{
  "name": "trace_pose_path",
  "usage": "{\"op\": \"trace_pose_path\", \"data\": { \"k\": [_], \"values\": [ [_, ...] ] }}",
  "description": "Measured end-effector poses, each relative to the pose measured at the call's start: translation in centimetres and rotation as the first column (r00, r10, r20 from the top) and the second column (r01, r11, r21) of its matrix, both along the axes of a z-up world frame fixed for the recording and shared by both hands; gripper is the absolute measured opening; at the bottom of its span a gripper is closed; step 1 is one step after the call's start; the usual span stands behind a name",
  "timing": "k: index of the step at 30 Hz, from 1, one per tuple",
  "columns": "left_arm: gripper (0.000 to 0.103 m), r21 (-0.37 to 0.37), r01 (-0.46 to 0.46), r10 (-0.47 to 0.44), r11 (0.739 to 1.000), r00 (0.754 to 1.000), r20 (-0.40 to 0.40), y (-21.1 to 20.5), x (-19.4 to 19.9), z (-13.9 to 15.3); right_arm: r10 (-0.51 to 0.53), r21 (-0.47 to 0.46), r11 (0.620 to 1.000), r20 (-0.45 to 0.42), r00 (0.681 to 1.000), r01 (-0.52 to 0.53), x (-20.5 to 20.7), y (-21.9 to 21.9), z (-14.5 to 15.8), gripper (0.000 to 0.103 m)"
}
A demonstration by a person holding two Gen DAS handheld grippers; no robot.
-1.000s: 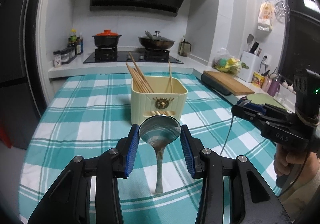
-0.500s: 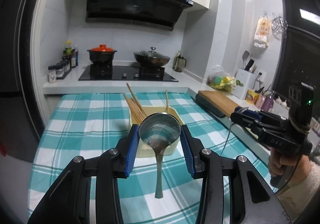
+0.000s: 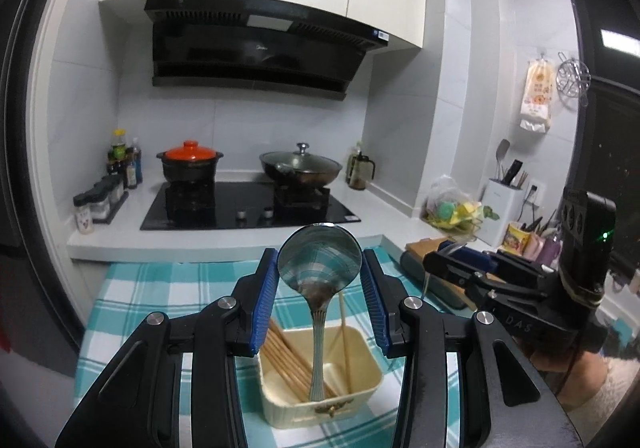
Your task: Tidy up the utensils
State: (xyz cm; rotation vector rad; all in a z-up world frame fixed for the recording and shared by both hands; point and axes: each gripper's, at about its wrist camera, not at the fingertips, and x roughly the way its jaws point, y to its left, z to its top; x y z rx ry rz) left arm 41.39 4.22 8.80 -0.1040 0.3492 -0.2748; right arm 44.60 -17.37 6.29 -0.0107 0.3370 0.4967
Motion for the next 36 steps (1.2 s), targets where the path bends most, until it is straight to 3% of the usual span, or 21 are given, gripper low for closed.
{"op": "trace_pose_path", "data": {
  "k": [8,14,19,23,29,30,36],
  "values": [
    [0.042,-0.024,-0.017,0.013,1.000,0.987,-0.161,-1.2,7.0,-5.8,0.001,-0.021,1.000,-0.100,0.995,-0.003,5.8,1.2,-4.9,0.036],
    [0.042,-0.032,-0.045,0.033,0.998,0.948,-0.317,-0.4,10.4,-11.6,0.025,-0.066,0.997,-0.240,0.970,-0.042,8.9,2.3,-10.6,0.036],
    [0.044,-0.010,-0.081,0.071,0.997,0.923,-0.378,0.3,11.9,-13.9,0.034,-0.064,0.996,-0.322,0.946,-0.058,10.6,3.2,-13.4,0.037],
    [0.068,0.009,-0.128,0.124,0.992,0.939,-0.321,1.6,10.2,-12.4,0.016,-0.022,0.999,-0.308,0.951,-0.024,10.8,2.8,-12.3,0.049],
    [0.094,0.103,-0.173,0.189,0.980,0.967,-0.171,1.9,5.0,-8.3,-0.054,-0.038,0.998,-0.190,0.980,0.047,7.9,1.0,-7.2,0.053],
    [0.099,0.123,-0.184,0.201,0.975,0.969,-0.144,1.7,3.9,-7.7,-0.062,-0.041,0.998,-0.170,0.983,0.056,7.0,0.8,-6.4,0.060],
    [0.103,0.260,-0.251,0.271,0.933,0.962,-0.044,-1.2,-4.0,-6.8,-0.095,-0.045,0.995,-0.094,0.991,0.091,-0.6,-0.6,-3.6,0.080]
  ]
}}
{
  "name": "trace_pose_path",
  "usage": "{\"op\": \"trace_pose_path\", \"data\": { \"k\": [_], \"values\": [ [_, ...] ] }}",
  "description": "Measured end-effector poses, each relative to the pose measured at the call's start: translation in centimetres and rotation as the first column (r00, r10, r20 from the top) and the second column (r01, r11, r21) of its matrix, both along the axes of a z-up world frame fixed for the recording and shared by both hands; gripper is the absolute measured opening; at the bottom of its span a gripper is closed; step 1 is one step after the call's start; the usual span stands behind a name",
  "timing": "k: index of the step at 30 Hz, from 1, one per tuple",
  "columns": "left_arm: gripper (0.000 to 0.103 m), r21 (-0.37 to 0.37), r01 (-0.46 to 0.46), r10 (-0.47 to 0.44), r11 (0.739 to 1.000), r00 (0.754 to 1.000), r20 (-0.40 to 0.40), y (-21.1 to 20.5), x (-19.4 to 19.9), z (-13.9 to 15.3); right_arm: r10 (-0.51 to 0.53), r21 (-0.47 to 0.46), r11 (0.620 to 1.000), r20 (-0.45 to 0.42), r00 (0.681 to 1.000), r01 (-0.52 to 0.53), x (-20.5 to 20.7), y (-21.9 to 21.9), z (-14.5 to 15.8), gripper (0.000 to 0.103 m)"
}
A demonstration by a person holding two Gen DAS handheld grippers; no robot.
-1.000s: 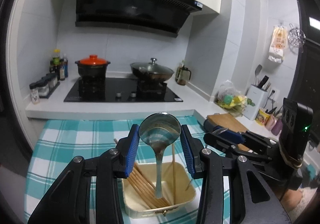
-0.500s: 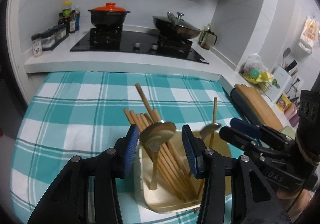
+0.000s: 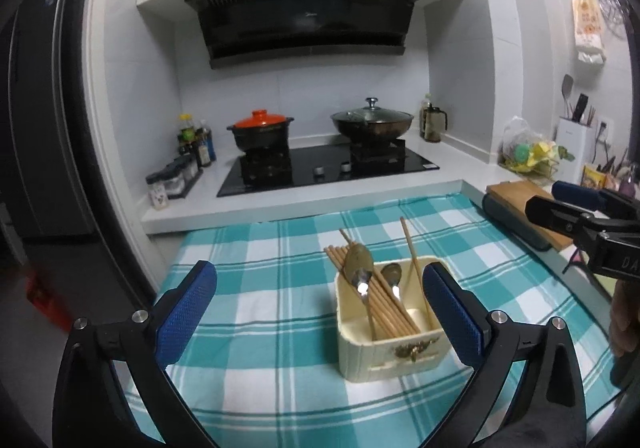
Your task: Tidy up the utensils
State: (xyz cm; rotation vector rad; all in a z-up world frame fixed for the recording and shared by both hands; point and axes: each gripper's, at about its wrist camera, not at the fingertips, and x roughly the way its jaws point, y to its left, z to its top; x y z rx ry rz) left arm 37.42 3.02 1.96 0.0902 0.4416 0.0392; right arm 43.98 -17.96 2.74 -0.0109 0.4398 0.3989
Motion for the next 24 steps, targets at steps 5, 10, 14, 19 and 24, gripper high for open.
{"op": "trace_pose_path", "data": {
  "k": [5,10,14,19,24],
  "values": [
    [0.103,0.009,-0.024,0.024,1.000,0.998,-0.050,-1.8,-5.4,-1.1,-0.019,-0.011,1.000,0.004,1.000,0.019,-6.0,-0.8,-0.6,0.083],
    [0.103,0.003,-0.063,0.064,0.998,0.997,-0.046,-2.9,-10.0,-2.2,-0.033,-0.009,0.999,0.010,0.999,0.033,-11.4,-1.5,-1.7,0.087],
    [0.103,-0.004,-0.111,0.111,0.994,0.992,-0.064,-2.9,-12.6,-2.7,-0.078,-0.018,0.997,-0.006,0.997,0.077,-14.5,-2.1,-2.5,0.090],
    [0.103,-0.012,-0.106,0.104,0.994,0.989,-0.103,-3.1,-15.1,-3.2,-0.101,-0.025,0.995,-0.029,0.995,0.100,-17.6,-2.6,-3.3,0.103],
    [0.103,-0.031,-0.096,0.091,0.995,0.986,-0.139,-3.2,-17.4,-3.6,-0.097,-0.001,0.995,-0.066,0.993,0.097,-20.3,-2.3,-3.6,0.103]
  ]
}}
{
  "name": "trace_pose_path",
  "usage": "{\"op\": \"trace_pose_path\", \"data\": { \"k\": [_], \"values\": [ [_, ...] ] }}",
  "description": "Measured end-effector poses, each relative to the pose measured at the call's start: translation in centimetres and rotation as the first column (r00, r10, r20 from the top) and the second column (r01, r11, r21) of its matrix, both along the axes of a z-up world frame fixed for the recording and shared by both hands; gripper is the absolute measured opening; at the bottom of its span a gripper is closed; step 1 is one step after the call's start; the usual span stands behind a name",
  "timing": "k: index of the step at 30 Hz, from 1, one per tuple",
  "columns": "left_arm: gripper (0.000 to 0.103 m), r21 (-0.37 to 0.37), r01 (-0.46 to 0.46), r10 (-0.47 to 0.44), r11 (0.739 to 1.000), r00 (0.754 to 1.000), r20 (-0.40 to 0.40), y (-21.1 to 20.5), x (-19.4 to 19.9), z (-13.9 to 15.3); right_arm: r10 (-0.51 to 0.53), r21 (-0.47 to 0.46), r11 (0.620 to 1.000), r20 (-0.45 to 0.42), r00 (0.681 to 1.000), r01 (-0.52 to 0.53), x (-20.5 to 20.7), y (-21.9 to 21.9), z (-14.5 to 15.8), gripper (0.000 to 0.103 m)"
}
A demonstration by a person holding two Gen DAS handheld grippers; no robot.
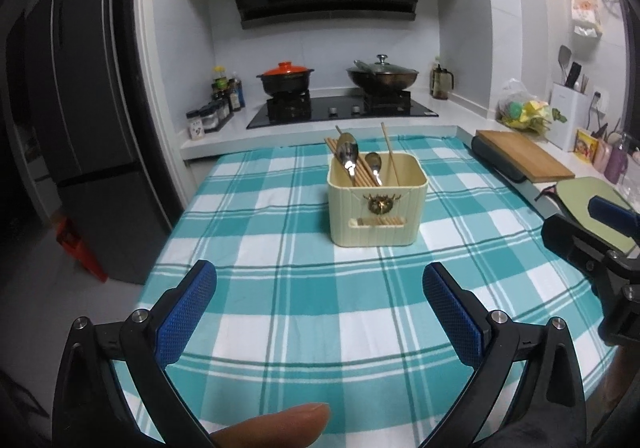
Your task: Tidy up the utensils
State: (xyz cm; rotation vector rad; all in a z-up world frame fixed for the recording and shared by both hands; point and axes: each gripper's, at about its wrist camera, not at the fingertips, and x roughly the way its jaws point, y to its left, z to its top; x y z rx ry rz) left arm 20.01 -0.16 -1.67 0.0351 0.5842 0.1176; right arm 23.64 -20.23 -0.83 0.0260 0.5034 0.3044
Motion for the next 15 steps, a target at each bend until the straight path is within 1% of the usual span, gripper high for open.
{"op": "trace_pose_path", "data": {
  "k": [2,5,10,15],
  "values": [
    [0.103,-0.029,0.007,-0.008,1.000,1.000,-0.025,0.3,-0.7,0.0,0.007,-0.016,1.000,-0.019,1.000,-0.007,-0.9,0.6,-0.1,0.103],
    [0.103,-0.054,0.001,-0.004,0.999,0.998,-0.056,0.8,-1.5,0.1,0.006,-0.051,0.999,-0.017,1.000,-0.007,-2.5,1.4,0.1,0.103],
    [0.103,-0.055,-0.020,0.018,0.998,0.999,-0.051,1.0,-2.4,0.5,0.020,-0.039,0.999,-0.030,0.999,-0.021,-3.6,1.8,0.6,0.103],
    [0.103,-0.046,-0.023,0.021,0.999,0.999,-0.043,0.9,-2.3,0.8,0.011,-0.062,0.998,-0.010,1.000,-0.012,-4.2,2.2,1.2,0.103]
  ]
}}
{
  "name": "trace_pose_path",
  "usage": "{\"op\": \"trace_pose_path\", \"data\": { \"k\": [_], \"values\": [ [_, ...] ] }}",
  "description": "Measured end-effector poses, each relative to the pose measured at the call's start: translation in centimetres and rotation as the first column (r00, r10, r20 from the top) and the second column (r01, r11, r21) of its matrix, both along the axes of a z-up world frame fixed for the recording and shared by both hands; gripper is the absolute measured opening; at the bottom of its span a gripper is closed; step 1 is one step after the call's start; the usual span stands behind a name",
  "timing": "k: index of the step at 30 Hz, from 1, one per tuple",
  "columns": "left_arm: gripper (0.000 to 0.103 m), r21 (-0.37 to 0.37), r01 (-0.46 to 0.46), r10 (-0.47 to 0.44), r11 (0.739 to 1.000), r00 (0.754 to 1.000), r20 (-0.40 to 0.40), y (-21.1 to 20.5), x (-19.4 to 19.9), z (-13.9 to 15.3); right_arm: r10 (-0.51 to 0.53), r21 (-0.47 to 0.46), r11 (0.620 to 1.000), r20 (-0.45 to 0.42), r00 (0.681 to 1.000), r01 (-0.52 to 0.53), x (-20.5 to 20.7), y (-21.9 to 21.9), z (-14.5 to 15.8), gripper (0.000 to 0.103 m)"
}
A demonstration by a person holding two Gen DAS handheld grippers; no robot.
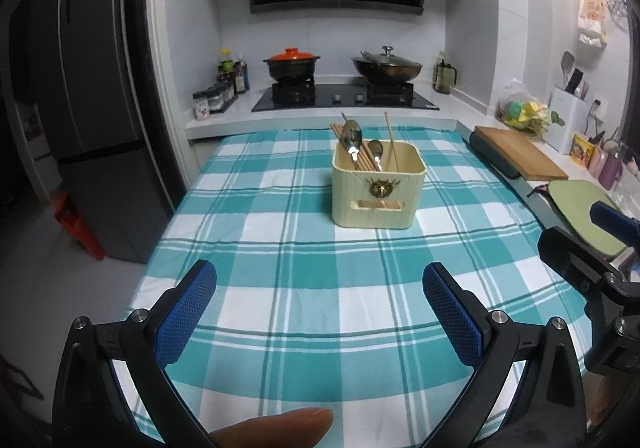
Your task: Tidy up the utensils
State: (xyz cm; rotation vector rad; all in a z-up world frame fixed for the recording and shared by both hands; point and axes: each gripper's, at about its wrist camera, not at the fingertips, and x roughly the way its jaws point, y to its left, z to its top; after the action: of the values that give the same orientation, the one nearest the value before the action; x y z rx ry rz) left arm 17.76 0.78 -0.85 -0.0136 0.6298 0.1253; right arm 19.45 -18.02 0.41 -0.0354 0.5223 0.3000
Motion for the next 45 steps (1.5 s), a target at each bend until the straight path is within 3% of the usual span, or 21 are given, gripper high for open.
{"op": "trace_pose_path", "data": {
  "k": [45],
  "values": [
    [0.103,-0.003,-0.033,0.033,0.999,0.999,0.007,0.9,-0.2,0.5,-0.001,-0.055,0.999,0.001,1.000,0.001,-0.5,1.1,0.6,0.103]
  ]
}}
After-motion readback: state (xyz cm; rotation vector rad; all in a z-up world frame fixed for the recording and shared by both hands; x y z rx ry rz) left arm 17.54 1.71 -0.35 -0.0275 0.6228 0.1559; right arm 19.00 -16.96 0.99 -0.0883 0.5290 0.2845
